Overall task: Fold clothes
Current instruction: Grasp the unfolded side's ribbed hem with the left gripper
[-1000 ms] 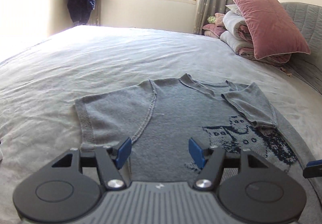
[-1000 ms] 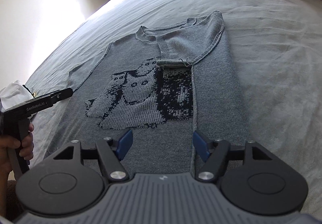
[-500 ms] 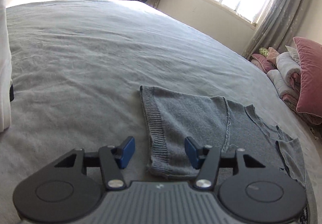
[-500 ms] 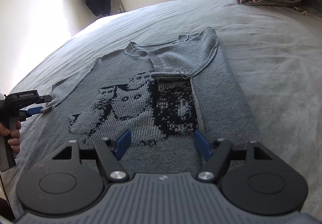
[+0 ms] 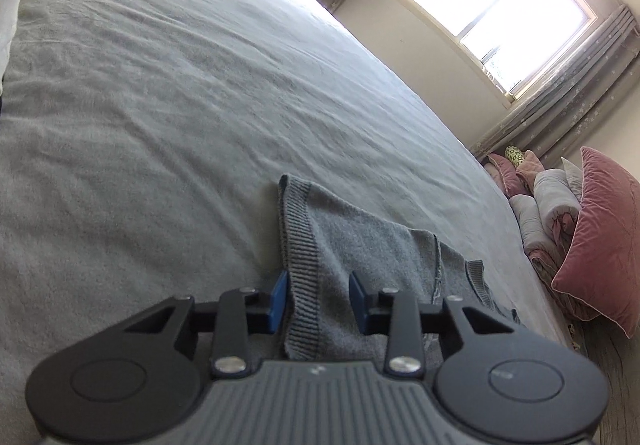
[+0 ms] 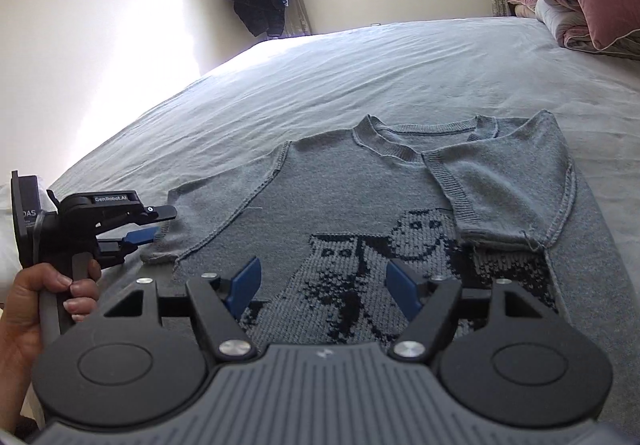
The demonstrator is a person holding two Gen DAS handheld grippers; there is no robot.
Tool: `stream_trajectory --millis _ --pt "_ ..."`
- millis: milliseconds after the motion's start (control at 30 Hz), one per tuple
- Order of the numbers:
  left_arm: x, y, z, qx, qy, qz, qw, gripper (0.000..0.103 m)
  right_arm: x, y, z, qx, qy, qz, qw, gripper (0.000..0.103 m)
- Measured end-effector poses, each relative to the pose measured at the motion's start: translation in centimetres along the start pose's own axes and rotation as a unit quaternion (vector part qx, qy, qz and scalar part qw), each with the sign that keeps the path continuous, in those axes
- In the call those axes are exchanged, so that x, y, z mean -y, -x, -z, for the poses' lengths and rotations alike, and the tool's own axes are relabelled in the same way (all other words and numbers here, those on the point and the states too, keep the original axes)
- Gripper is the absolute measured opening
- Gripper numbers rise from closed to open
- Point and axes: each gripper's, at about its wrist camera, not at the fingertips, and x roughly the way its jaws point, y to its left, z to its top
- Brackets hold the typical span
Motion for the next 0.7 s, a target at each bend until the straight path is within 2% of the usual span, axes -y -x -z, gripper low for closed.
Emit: stream_trajectory --millis 133,200,300,500,600,700 --pt "0.1 -0.4 -0.1 -0.003 -0.011 0.0 0.9999 0.032 -2.0 -3.6 -2.8 -0.015 0.003 -0.056 0.998 0.073" --pt "-0.1 -0.6 -0.2 -0.006 -0.012 0.004 0.9999 0.021 -2.8 -5.6 -3.8 -0.03 0.004 -0.082 0.996 0.073" --pt "-0.3 -1.0 -0.4 -0.011 -0.013 0.011 0.9998 0.01 -3.9 -8.5 -5.0 -0.053 -0.007 -0.115 0.992 0.073" --pt "0.1 -1.3 -0.4 -0.011 -0.027 0.043 0.9986 0.007 -4.8 -12.4 -6.2 -0.089 -0.029 -0.154 0.984 0.073" --pt "1.5 -1.3 0.2 -0.012 -0.064 0.075 0.9951 0.007 -4.8 -13.8 -6.5 -0.109 -0.034 -0.163 0.98 0.073" --pt "2.9 -1.5 1.0 -0.034 -0.105 0.113 0.9874 0.008 -4.4 -15.1 -6.5 -0.127 -0.049 -0.168 0.976 0.073"
